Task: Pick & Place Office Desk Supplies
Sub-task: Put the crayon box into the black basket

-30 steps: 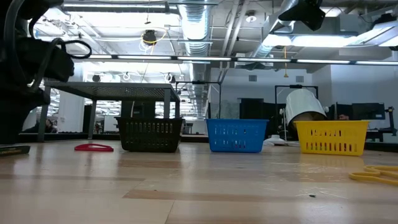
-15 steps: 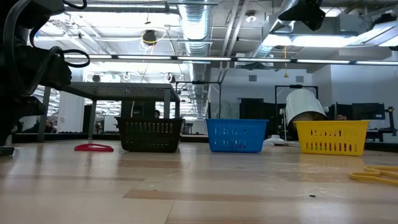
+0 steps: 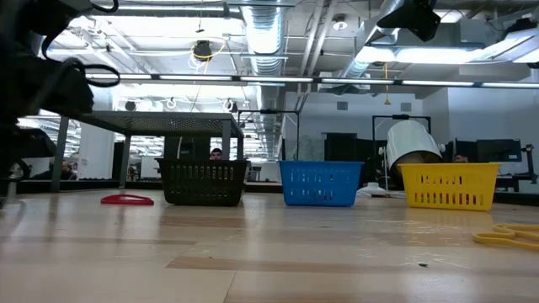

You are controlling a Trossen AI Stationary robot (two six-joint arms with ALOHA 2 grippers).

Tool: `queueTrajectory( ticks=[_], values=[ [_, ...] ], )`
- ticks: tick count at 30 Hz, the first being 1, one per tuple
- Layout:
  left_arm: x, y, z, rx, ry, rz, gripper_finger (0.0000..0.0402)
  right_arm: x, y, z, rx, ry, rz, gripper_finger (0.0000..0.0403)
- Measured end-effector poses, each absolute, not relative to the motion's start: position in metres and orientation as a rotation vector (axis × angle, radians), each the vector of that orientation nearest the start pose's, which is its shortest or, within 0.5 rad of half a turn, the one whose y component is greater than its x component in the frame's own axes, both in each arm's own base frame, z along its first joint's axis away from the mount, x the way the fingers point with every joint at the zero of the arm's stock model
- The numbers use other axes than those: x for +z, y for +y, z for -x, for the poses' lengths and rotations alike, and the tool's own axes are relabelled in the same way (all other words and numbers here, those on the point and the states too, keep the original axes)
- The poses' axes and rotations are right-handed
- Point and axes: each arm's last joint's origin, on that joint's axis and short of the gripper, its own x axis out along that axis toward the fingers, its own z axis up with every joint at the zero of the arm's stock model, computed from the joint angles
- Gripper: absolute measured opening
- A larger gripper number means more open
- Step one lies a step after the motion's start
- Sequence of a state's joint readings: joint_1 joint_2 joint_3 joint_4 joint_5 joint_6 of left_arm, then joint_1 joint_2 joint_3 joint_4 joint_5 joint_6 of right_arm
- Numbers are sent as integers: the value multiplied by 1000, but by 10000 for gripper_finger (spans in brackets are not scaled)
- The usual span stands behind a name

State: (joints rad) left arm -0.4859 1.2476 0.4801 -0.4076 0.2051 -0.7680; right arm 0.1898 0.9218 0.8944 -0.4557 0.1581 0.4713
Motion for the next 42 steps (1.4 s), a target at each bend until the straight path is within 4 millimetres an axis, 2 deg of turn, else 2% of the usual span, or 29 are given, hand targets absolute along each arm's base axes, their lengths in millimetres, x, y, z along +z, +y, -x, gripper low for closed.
queueTrajectory(
  ticks=[4, 8, 18, 29, 35, 42],
  values=[
    [140, -96, -165, -214, 1369, 499, 280, 322, 32, -190, -82, 473, -379, 309],
    [140, -96, -165, -234, 1369, 491, 305, 322, 32, -190, -81, 473, -379, 309],
    [143, -100, -168, -329, 1363, 543, 395, 322, 32, -190, -81, 473, -379, 309],
    [144, -100, -171, -368, 1330, 533, 383, 322, 33, -190, -77, 474, -378, 309],
    [148, -103, -176, -272, 1325, 730, 388, 322, 40, -188, -39, 481, -369, 309],
    [159, -112, -180, -270, 1237, 614, 386, 323, 46, -187, -11, 480, -362, 309]
  ],
)
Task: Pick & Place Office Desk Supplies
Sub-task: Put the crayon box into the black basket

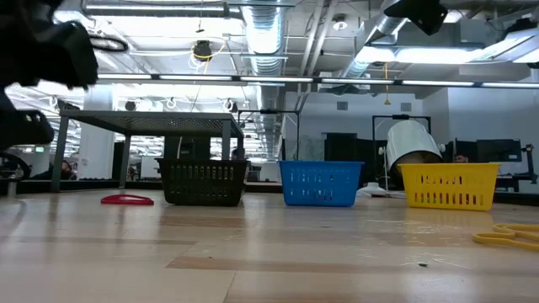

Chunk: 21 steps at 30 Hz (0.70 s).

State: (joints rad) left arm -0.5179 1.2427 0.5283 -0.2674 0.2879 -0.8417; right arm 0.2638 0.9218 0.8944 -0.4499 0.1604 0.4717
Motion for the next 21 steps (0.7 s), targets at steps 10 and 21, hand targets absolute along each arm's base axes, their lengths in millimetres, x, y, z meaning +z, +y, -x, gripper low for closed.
queueTrajectory(
  ticks=[10, 21],
  values=[
    [195, -146, -167, -130, 1168, 260, 384, 327, 46, -189, -1, 434, -373, 309],
    [151, -179, -158, -59, 1377, 101, 388, 331, 49, -190, 10, 395, -434, 309]
  ],
)
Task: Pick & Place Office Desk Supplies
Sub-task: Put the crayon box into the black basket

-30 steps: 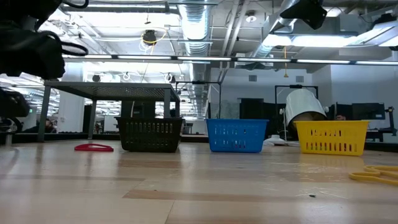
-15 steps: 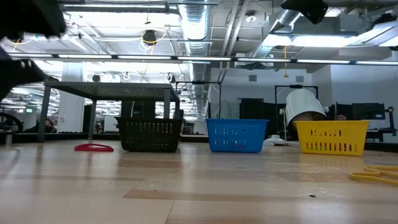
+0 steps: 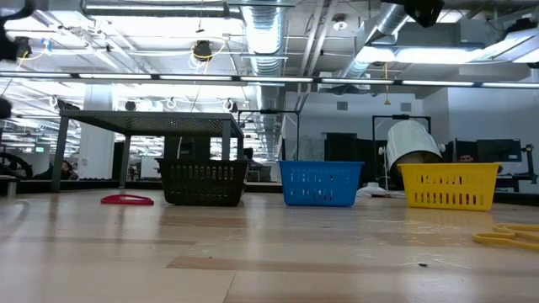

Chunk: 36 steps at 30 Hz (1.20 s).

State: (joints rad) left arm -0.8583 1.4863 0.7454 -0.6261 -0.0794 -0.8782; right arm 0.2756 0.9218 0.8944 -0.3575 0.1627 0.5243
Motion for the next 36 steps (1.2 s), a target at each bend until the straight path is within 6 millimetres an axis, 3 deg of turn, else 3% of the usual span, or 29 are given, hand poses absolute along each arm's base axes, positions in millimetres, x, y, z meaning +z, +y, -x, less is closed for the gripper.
queueTrajectory(
  ticks=[10, 21, 36],
  values=[
    [126, -196, -161, 41, 1468, -119, 389, 333, 49, -191, 17, 372, -440, 309],
    [138, -186, -162, 83, 1412, -132, 389, 333, 49, -191, 16, 375, -439, 309],
    [134, -193, -169, -1, 1334, -169, 388, 333, 60, -188, 64, 384, -426, 309]
  ],
)
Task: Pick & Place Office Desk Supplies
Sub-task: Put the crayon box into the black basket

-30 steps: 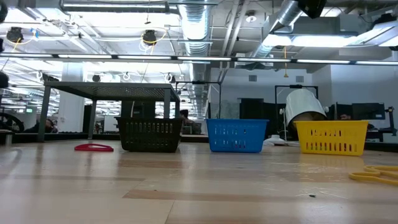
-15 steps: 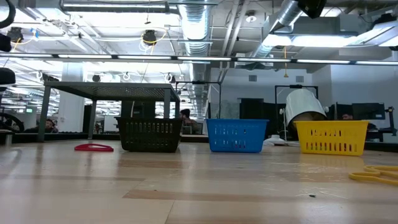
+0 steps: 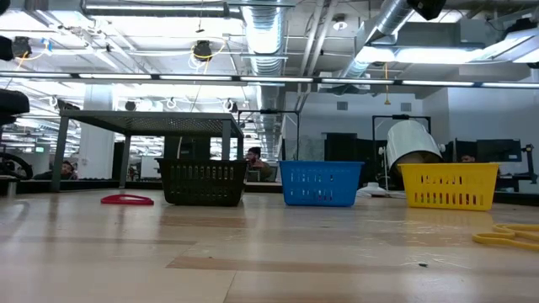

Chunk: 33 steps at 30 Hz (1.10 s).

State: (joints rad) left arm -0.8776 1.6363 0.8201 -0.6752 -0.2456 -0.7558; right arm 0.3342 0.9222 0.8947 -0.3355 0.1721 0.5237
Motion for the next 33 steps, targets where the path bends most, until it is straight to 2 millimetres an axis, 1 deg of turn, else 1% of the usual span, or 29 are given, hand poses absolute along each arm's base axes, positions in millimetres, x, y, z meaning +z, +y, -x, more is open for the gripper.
queueTrajectory(
  ticks=[10, 29, 33],
  values=[
    [135, -194, -172, 0, 1276, -193, 388, 334, 66, -186, 81, 377, -420, 309],
    [135, -194, -172, -1, 1289, -195, 389, 334, 65, -186, 61, 372, -417, 309],
    [128, -189, -168, 8, 1302, -199, 388, 334, 65, -186, 60, 372, -416, 309]
  ],
)
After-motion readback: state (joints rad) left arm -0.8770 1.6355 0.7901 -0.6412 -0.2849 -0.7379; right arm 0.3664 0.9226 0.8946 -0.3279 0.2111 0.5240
